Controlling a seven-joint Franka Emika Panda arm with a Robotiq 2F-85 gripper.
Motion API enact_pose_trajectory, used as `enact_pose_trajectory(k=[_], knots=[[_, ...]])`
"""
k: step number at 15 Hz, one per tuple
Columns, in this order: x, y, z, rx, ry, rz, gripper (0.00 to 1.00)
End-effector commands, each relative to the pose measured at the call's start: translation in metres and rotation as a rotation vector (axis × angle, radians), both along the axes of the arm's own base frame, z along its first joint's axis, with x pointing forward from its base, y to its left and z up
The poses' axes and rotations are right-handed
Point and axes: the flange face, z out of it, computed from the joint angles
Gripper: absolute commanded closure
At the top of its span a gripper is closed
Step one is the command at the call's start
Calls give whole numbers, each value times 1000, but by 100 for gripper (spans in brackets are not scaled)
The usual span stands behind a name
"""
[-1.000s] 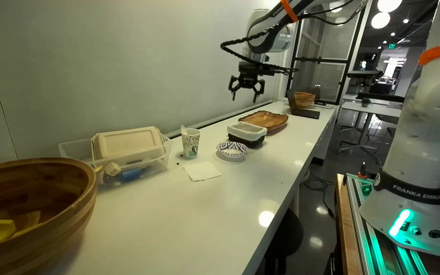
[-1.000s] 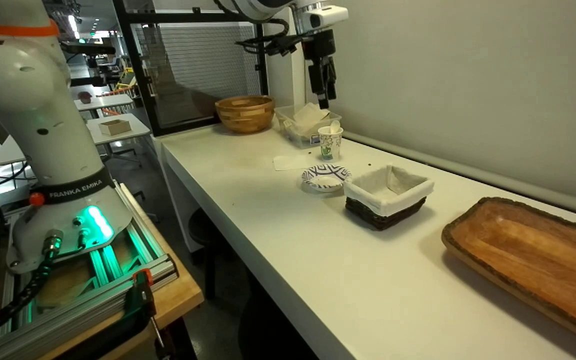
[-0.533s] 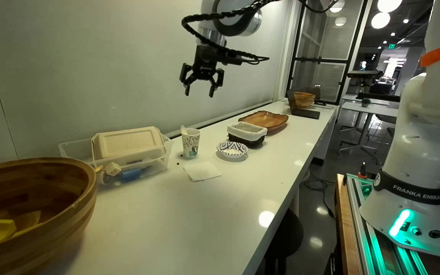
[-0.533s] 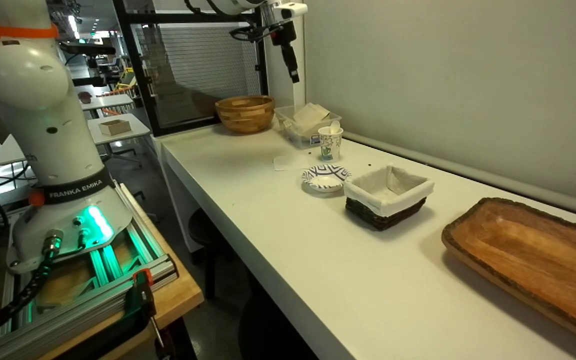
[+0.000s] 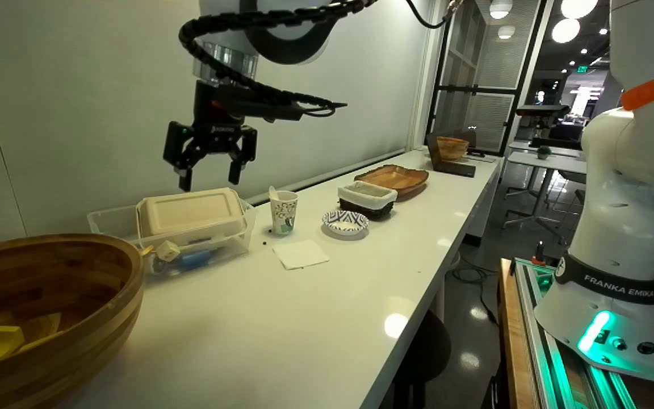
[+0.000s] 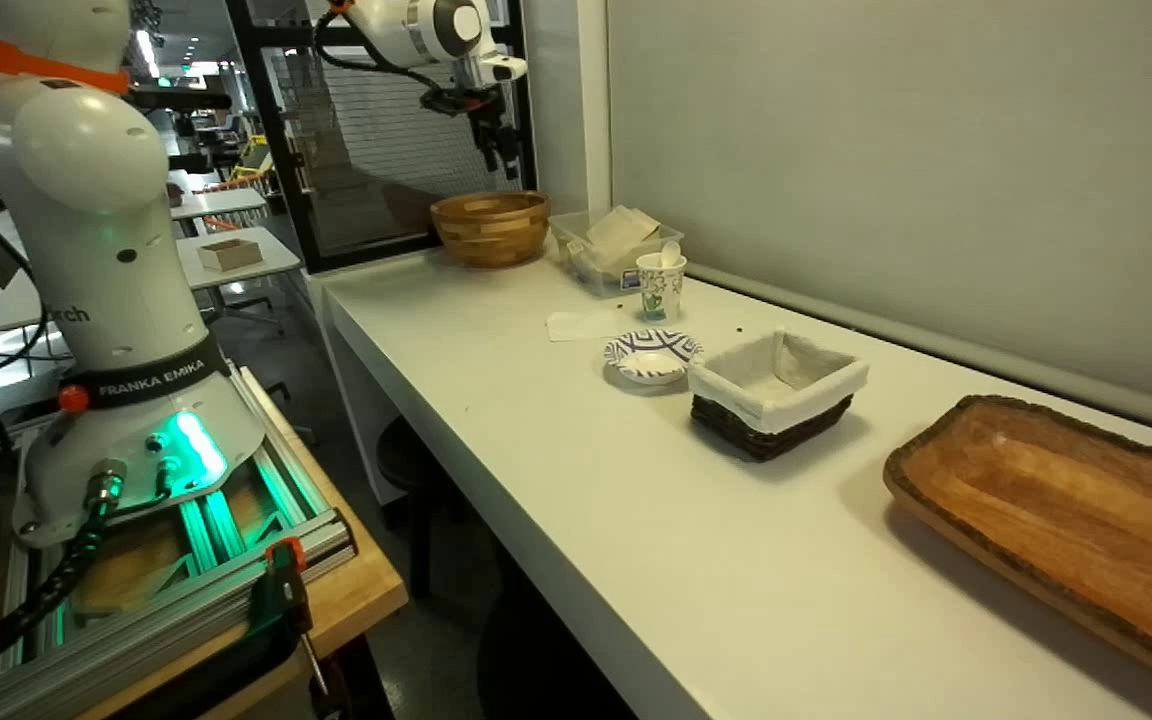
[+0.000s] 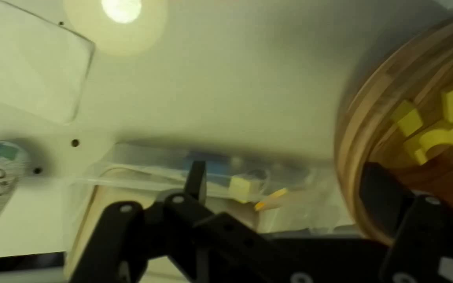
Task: Move the box and bowl
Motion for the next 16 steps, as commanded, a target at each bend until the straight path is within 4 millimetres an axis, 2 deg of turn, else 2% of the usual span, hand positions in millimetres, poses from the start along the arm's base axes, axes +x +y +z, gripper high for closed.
enact_pose_trajectory(k=[1,3,10,12,16], knots=[[-2,17,-7,0,10,37,0],[-2,31,-16,-2,17,68,0],[5,24,-14,-6,9,74,0],[14,33,-15,-30,-1,166,0],[43,65,-12,-69,8,408,0]])
